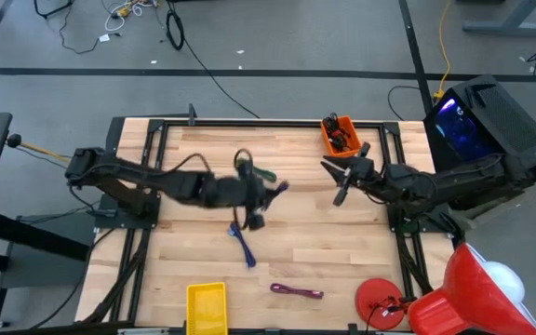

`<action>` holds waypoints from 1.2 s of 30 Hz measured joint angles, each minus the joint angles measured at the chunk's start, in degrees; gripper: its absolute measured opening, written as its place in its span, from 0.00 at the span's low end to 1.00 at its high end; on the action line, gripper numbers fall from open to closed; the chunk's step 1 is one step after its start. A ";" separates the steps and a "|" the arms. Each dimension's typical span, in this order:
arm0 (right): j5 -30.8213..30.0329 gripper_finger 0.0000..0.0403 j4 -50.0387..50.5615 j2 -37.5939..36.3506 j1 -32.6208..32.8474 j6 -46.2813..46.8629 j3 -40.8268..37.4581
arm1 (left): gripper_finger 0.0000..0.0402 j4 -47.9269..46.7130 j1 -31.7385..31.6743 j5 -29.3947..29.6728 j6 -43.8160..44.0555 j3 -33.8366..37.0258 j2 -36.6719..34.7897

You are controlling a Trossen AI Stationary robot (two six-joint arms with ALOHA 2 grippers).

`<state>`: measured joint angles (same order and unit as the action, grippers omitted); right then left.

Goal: Pick & Place USB Port
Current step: Put the right blue and black charger cable into the yellow bin

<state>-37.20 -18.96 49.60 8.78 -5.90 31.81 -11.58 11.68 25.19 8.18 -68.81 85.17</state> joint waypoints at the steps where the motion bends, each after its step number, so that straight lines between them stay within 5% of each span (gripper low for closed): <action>1: -0.67 0.21 1.10 -0.59 0.00 0.53 0.00 | 0.03 -2.88 1.87 1.52 1.97 -0.07 -0.45; 18: -2.90 0.21 6.75 -1.98 -0.44 2.44 -0.02 | 0.03 -28.53 33.92 16.36 57.49 0.01 -0.82; 31: -2.89 0.21 7.82 -1.96 -2.80 3.65 -0.02 | 0.03 -26.30 46.53 21.50 83.64 -0.02 2.07; 36: -2.88 0.21 7.93 -1.96 -3.80 4.18 -0.02 | 0.03 -15.97 48.08 22.81 85.76 0.00 8.69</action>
<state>-40.07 -11.03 47.63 4.97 -1.72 31.79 -27.54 59.76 48.01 93.93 -68.82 93.87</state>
